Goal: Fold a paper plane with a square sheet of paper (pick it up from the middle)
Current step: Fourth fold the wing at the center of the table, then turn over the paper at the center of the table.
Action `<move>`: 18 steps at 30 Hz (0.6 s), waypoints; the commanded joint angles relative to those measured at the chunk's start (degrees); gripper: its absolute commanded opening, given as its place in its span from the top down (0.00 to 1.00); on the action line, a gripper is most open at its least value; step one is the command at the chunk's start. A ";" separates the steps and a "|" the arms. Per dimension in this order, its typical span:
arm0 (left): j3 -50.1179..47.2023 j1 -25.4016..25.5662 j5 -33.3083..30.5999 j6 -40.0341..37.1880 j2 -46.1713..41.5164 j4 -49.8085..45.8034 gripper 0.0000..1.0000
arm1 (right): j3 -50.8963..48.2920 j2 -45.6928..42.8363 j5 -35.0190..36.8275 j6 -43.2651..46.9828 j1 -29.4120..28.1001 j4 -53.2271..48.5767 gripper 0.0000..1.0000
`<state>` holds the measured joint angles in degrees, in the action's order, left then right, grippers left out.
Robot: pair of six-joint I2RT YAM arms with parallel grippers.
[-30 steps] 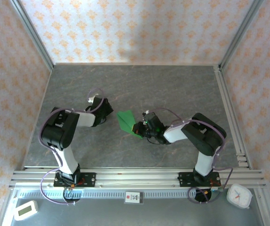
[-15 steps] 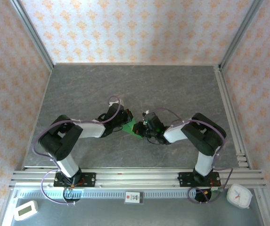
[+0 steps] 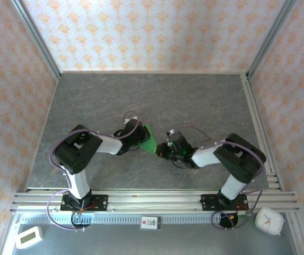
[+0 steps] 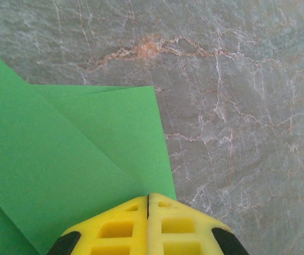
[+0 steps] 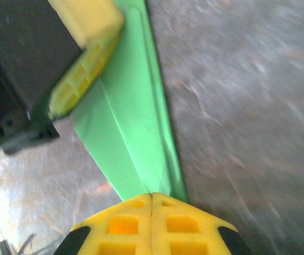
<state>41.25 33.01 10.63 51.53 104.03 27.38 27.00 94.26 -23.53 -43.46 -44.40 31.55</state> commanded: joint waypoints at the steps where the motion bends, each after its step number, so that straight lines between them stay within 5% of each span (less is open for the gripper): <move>1: -0.44 -1.36 -5.47 -1.36 2.45 -5.82 1.00 | -8.46 -1.74 1.82 0.49 0.19 -16.46 1.00; 10: 0.34 -1.51 -1.96 -9.78 0.83 -4.54 1.00 | -10.47 -20.91 3.49 -0.66 0.81 -22.33 0.99; 18: -0.65 -1.55 -0.20 -12.24 1.09 -2.76 1.00 | 0.04 -14.67 -0.80 0.18 0.98 -18.49 0.73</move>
<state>41.58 32.10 9.67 41.78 104.07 27.18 24.23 77.28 -22.96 -43.64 -43.66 12.49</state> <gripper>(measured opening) 0.062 0.258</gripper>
